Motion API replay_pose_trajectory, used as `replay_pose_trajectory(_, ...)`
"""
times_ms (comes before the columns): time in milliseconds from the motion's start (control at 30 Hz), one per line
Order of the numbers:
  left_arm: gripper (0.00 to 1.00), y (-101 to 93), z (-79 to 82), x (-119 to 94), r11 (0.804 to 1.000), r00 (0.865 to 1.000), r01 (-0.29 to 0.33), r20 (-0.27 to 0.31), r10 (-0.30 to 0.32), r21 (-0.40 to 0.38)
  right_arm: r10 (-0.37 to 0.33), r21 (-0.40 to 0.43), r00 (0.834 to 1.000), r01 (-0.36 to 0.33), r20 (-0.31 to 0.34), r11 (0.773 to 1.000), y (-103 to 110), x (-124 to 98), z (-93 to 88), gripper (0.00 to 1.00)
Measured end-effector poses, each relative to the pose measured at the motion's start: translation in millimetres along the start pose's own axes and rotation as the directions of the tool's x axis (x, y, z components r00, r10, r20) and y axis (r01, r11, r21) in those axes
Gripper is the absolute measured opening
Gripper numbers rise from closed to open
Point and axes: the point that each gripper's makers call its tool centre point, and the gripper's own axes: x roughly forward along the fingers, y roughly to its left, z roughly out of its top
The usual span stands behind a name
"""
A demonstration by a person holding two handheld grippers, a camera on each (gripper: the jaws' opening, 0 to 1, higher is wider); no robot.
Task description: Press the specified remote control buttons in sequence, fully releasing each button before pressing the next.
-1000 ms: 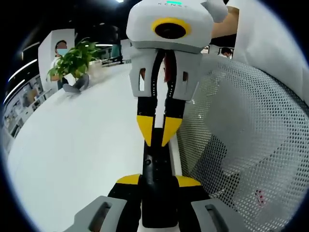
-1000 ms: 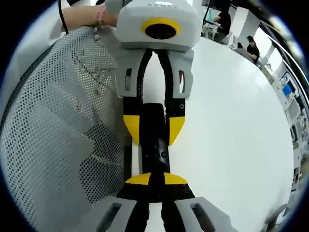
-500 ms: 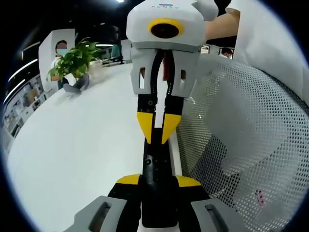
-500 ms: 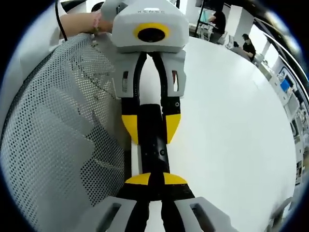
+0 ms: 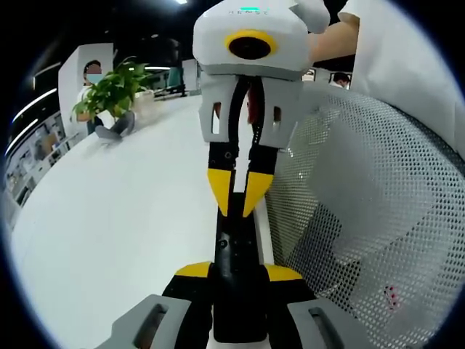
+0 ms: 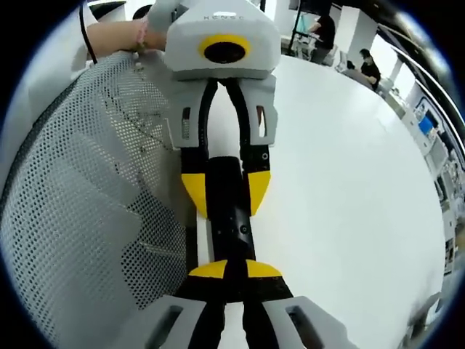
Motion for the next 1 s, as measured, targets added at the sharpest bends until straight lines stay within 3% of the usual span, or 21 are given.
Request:
replay_pose_trajectory(333,0.25,0.2,-0.4,0.2,1.0,1.0,0.001,0.001,-0.001,0.002,-0.009,0.045,1.0,0.008,0.016,0.999,2.0,-1.4,-3.5,0.03)
replay_pose_trajectory(467,0.25,0.1,-0.5,0.2,1.0,1.0,0.0,0.0,0.0,0.003,-0.018,0.04,0.999,0.019,-0.029,0.999,-0.1,0.4,-0.7,0.02)
replay_pose_trajectory(567,0.25,0.1,-0.6,0.2,1.0,1.0,0.0,-0.001,0.0,0.003,-0.029,-0.046,0.996,0.025,-0.088,0.999,-1.5,1.4,-0.4,0.0)
replay_pose_trajectory(700,0.25,0.1,-0.6,0.2,1.0,1.0,0.0,-0.003,0.0,0.003,-0.002,0.09,1.0,0.004,-0.027,0.996,-2.6,0.4,-0.6,0.0)
replay_pose_trajectory(833,0.25,0.1,-0.6,0.1,1.0,1.0,-0.001,0.0,0.001,0.0,-0.008,0.008,1.0,0.008,-0.025,1.0,-7.1,-1.4,-0.8,0.0)
replay_pose_trajectory(1000,0.25,0.3,-0.7,0.2,1.0,1.0,-0.001,0.001,0.001,0.002,-0.004,0.005,1.0,0.004,-0.011,1.0,-1.4,-1.8,-1.7,0.0)
